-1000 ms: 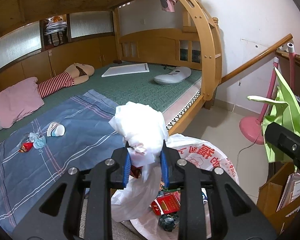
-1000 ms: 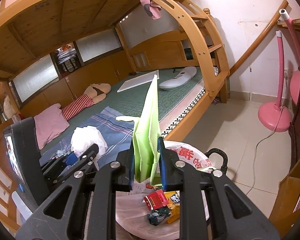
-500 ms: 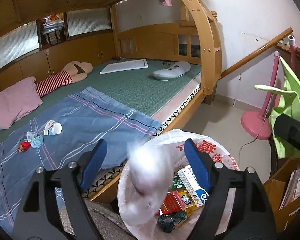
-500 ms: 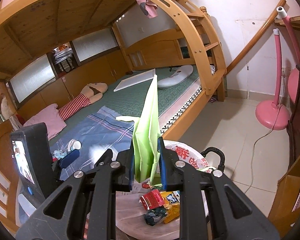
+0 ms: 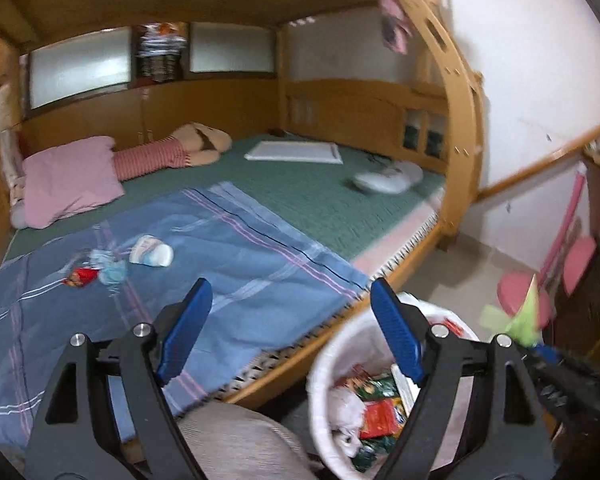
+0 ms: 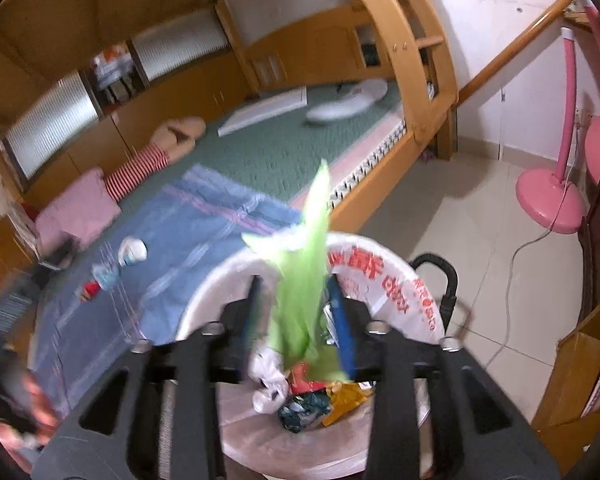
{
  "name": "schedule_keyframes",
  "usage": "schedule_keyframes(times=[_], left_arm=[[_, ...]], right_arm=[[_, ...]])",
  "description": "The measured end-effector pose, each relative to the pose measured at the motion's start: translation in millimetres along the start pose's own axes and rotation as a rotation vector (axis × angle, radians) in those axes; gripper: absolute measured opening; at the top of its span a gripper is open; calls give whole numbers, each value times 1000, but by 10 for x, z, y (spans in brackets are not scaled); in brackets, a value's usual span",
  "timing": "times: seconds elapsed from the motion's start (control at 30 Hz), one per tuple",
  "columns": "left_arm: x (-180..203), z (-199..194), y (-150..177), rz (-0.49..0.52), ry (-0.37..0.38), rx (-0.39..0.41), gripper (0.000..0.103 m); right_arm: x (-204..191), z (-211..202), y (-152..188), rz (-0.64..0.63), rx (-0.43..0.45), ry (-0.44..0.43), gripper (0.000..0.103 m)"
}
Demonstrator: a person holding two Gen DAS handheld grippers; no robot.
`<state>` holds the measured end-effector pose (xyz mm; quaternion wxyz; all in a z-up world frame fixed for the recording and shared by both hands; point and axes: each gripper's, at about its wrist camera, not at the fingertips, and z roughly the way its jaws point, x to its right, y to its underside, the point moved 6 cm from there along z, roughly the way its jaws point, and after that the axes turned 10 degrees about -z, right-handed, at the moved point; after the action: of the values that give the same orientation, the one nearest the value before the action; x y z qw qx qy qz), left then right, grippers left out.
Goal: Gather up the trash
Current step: 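Open the right gripper to drop the green paper bag into the wastebasket, then return to the bed and grasp the light blue face mask with the right gripper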
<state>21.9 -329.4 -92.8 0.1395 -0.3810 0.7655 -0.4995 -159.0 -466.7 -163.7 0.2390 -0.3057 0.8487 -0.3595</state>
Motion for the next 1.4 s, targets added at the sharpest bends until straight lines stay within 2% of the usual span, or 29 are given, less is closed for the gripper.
schedule_keyframes(times=[0.03,0.07,0.23,0.33,0.4,0.5,0.7,0.77,0.93,1.13,1.4], left_arm=[[-83,-36,-31,-13,-10,12,83],[-188,-77,-63,-30,-19,24,83],[-672,-191,-152,-89,-76,51,84],[-1097,-232,-143,-128,-144,58,88],[-1452,-227,-92,-155,-215,50,88],[-1995,-182,8,-217,-307,11,88],[-2903,-158,197,-319,-444,-44,88],[-3196,-150,248,-349,-481,-55,88],[-3736,-123,288,-397,-534,-49,88],[-4301,-76,291,-458,-599,-40,88],[-4706,16,399,-514,-607,-47,88]], right_arm=[[-11,55,17,-5,-17,2,61],[-29,113,30,-6,-30,3,63],[-153,193,25,-11,-42,-27,64],[-435,315,-72,-66,-51,-73,69],[-763,487,-136,-112,-68,-128,73],[-1267,829,-174,-179,-112,-205,73],[-2430,1633,-217,-291,-217,-360,73],[-2737,1863,-272,-318,-231,-382,73],[-3458,2407,-375,-390,-277,-416,73],[-4259,2905,-312,-502,-309,-439,73],[-5065,3516,-235,-634,-335,-401,73]])
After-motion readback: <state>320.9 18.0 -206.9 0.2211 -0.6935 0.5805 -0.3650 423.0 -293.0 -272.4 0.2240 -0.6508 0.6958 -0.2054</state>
